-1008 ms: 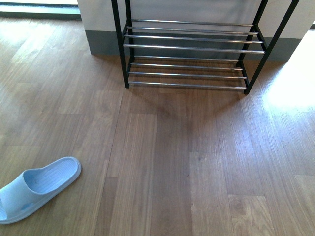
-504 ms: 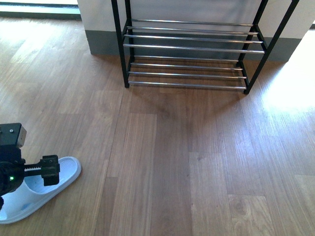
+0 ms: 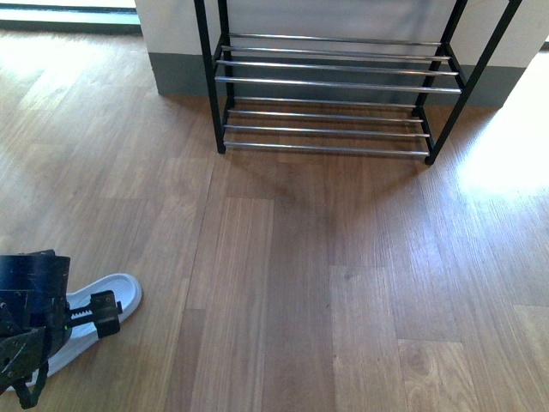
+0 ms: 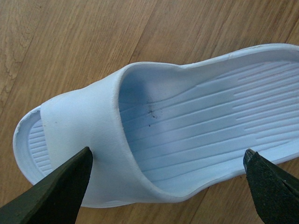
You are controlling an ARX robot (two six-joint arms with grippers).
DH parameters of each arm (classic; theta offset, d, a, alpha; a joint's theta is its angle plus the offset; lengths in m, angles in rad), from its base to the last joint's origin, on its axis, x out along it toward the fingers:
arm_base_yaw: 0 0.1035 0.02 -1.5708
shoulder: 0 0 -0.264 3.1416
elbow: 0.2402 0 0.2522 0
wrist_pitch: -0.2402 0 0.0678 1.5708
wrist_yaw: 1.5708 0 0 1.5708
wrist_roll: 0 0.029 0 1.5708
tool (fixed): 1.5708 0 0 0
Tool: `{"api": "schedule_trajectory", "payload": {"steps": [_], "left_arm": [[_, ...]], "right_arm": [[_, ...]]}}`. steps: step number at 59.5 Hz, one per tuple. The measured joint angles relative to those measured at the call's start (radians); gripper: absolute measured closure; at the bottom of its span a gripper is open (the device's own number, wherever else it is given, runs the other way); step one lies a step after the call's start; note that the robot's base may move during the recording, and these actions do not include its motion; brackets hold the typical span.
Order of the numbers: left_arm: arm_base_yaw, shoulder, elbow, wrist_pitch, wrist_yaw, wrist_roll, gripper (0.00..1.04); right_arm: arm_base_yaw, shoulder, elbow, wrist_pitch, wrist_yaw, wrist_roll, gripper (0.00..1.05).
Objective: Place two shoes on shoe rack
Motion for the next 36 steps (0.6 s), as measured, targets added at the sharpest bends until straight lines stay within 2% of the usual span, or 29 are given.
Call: {"api": "schedule_trajectory", "payload": {"steps": [18, 26, 36], "left_arm": [[-0.018, 0.044, 0.086, -0.113, -0.051, -0.049, 0.10], [-0.021, 0.022, 0.069, -0.147, -0.046, -0.064, 0.34], [-0.008, 0.006, 0.051, -0.151, -0.031, -0.073, 0.55]], "right_arm": [[0.000, 0.000, 0.000, 0.000, 0.000, 0.000, 1.03], [0.000, 0.000, 0.000, 0.000, 0.000, 0.000, 1.03], [0.000, 0.000, 0.000, 0.000, 0.000, 0.000, 1.03]]}}
